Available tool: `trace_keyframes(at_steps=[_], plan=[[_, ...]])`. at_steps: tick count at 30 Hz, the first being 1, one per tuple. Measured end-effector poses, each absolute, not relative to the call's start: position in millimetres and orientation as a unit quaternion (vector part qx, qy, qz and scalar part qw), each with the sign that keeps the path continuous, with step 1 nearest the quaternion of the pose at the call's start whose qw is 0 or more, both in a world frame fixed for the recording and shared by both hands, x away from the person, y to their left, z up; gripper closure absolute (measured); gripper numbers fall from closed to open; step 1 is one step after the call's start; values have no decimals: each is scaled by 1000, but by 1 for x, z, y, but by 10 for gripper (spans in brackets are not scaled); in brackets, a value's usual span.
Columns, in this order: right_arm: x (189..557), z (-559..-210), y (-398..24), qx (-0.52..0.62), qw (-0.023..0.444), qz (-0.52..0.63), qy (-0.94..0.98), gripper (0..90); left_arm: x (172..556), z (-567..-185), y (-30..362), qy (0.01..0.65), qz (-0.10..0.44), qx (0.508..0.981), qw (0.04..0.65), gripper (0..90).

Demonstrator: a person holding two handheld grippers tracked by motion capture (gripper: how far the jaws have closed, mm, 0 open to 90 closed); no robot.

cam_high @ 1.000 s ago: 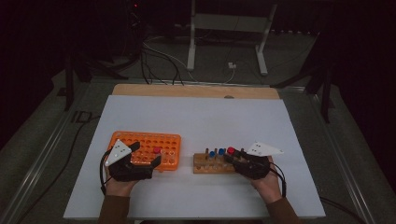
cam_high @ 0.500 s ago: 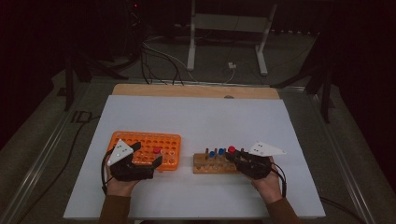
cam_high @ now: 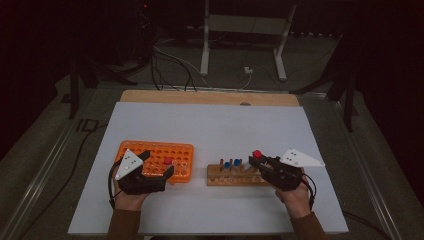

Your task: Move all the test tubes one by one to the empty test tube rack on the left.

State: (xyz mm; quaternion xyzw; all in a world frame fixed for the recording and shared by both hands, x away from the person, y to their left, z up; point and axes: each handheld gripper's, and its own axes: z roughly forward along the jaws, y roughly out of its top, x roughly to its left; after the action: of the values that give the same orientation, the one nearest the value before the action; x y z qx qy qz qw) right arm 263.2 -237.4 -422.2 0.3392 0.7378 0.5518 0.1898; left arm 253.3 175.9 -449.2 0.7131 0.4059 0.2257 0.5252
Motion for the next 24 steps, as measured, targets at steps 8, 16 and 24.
trace_keyframes(at_steps=[8, 16, 24], plan=[[254, -403, -241, 324, 186, 569, 733, 740, 246, -439, 166, 394, 267, 703, 529, 35], [253, -405, -227, 312, 156, 562, 750, 739, 239, -429, 146, 374, 272, 696, 549, 42], [250, -410, -211, 302, 141, 555, 762, 739, 234, -434, 105, 330, 236, 730, 550, 60]])
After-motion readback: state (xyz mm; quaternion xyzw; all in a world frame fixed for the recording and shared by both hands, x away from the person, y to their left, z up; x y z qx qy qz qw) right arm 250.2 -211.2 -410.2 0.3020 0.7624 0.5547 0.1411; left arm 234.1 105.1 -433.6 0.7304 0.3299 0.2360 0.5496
